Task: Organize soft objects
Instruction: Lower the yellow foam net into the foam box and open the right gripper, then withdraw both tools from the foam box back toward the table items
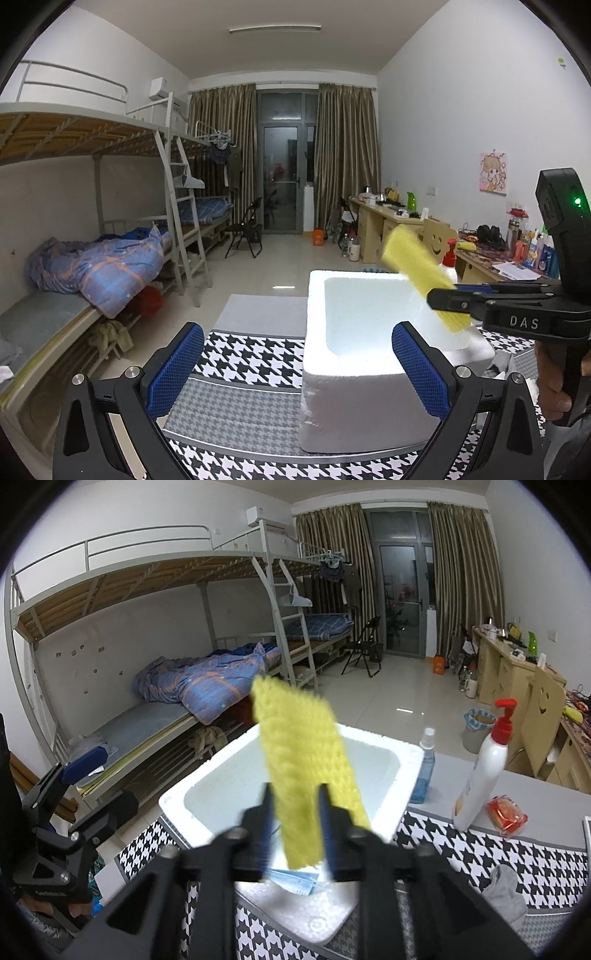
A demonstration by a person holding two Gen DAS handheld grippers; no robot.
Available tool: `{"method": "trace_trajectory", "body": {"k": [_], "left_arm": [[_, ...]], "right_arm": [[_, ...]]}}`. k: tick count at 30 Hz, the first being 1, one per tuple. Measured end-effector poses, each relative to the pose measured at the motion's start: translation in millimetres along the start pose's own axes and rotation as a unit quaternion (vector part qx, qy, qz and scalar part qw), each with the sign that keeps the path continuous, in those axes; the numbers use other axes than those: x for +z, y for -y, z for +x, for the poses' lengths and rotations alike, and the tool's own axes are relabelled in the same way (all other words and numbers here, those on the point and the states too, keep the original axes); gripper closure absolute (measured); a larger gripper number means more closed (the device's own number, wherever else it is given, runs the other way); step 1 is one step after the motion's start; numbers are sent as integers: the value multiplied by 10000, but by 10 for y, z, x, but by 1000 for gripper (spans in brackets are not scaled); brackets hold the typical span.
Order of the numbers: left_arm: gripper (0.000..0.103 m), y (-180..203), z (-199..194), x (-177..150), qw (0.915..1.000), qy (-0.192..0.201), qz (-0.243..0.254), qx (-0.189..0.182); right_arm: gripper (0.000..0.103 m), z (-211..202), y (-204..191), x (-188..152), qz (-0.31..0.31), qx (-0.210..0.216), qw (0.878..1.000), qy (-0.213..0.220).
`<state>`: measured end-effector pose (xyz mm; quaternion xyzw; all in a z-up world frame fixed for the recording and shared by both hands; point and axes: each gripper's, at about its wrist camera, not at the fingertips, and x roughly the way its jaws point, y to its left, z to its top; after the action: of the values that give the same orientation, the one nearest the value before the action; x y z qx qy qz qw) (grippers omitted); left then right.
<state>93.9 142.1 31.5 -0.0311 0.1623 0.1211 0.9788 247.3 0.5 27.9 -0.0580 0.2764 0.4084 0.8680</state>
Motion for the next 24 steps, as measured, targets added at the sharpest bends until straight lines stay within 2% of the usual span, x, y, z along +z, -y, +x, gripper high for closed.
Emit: {"method": "trace_trajectory", "body": {"k": [3,9,24], "left_arm": [[1,-11,8,-3,10000,-15,-21,0],[1,-14,6,4,10000,-25,-39,-10],[1,85,-123,19,9999,89,45,-110]], "right_arm": [[36,-25,-19,-12,-50,-106,9998,132],[22,-119,26,5,71,-76,9997,222],[18,-398,43,1,36,-219,9986,483]]}}
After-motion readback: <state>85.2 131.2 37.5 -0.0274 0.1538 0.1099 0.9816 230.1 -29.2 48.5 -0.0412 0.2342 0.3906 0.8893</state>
